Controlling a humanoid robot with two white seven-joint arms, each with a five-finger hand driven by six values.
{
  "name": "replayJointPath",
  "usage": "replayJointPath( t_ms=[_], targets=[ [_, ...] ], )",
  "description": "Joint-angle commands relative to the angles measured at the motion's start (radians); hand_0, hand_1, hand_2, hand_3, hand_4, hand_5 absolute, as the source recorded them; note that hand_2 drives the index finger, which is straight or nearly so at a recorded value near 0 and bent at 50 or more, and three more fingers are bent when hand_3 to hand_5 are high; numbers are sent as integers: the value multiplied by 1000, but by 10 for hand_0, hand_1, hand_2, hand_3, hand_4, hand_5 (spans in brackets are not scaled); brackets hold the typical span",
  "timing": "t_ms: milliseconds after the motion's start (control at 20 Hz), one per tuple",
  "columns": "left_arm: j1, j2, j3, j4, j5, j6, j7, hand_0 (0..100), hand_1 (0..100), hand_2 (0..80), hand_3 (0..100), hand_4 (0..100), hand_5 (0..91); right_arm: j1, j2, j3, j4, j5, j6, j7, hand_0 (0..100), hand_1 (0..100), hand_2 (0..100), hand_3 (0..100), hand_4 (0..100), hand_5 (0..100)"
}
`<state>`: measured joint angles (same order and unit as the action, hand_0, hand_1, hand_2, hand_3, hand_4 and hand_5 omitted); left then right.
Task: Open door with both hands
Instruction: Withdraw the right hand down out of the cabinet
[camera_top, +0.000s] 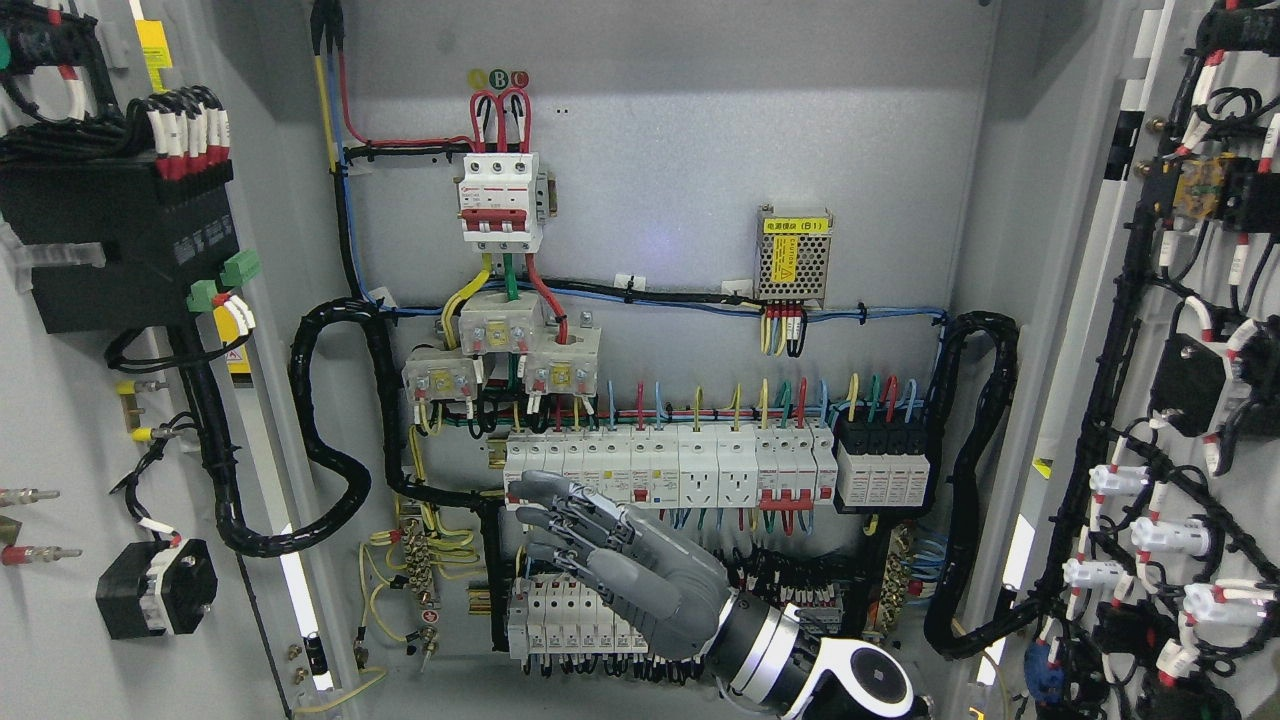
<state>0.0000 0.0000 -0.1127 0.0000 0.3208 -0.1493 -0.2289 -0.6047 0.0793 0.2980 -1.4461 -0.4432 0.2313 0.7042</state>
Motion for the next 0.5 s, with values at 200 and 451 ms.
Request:
replayJointPath(
  t_ms=[200, 451],
  targets=[
    [17, 14, 1, 0, 1, 0, -6, 120, 556, 0, 0, 0, 0, 55, 2, 269, -103, 0, 33, -9, 0, 500, 40, 0, 0, 0],
    [17, 14, 1, 0, 1, 0, -4, 120, 556, 0, 0, 0, 0, 54, 31, 384, -96, 0, 33, -11, 0, 500, 40, 0, 0, 0]
  ],
)
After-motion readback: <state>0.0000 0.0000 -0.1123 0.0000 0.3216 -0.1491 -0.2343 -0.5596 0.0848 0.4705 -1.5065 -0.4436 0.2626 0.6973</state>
